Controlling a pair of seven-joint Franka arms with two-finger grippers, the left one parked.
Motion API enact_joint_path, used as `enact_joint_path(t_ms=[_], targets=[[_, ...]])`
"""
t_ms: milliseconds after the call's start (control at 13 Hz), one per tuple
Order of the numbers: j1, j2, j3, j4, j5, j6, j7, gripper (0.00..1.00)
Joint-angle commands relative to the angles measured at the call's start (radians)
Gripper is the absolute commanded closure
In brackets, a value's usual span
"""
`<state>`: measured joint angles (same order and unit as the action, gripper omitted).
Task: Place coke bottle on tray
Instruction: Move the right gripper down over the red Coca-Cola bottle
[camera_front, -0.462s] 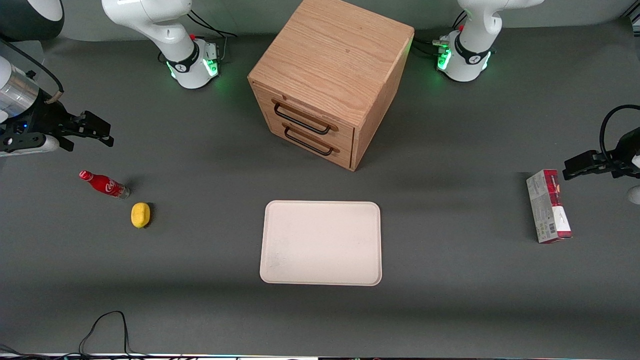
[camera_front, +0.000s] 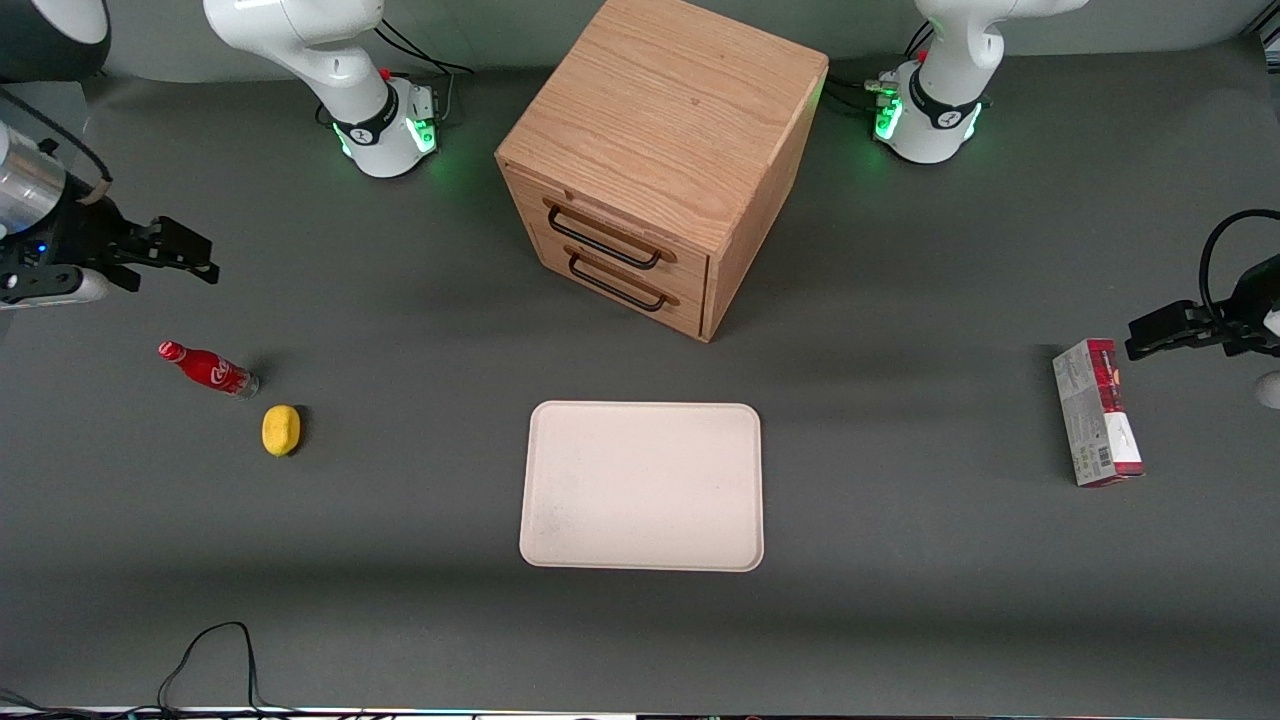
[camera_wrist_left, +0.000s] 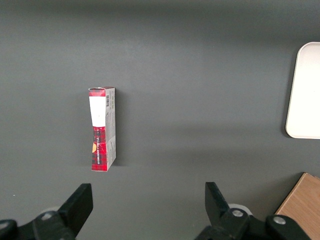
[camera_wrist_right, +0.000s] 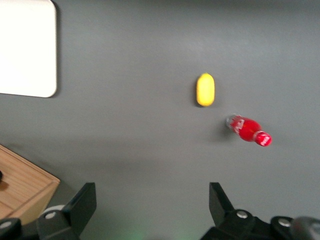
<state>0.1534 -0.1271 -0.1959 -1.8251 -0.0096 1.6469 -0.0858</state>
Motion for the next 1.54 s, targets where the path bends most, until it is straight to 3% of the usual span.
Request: enact_joint_path(t_ms=[0,154,538,846,1308,1462], targets=[[0.002,0.004,-0.152,-0.064,-0.026,0.055,-0.194,0.00],[0.002,0.006,-0.239,-0.127,-0.058,0.140,-0.319,0.00],[-0.002,0.102,-0.342,-0.256,-0.044,0.411,-0.488,0.00],[-0.005,0.211,-0.379,-0.356,0.081,0.625,-0.580,0.00],[-0.003,0.316,-0.381,-0.359,0.195,0.685,-0.609,0.01],[-0.002,0.310,-0.381,-0.370,0.195,0.676,-0.608,0.09]])
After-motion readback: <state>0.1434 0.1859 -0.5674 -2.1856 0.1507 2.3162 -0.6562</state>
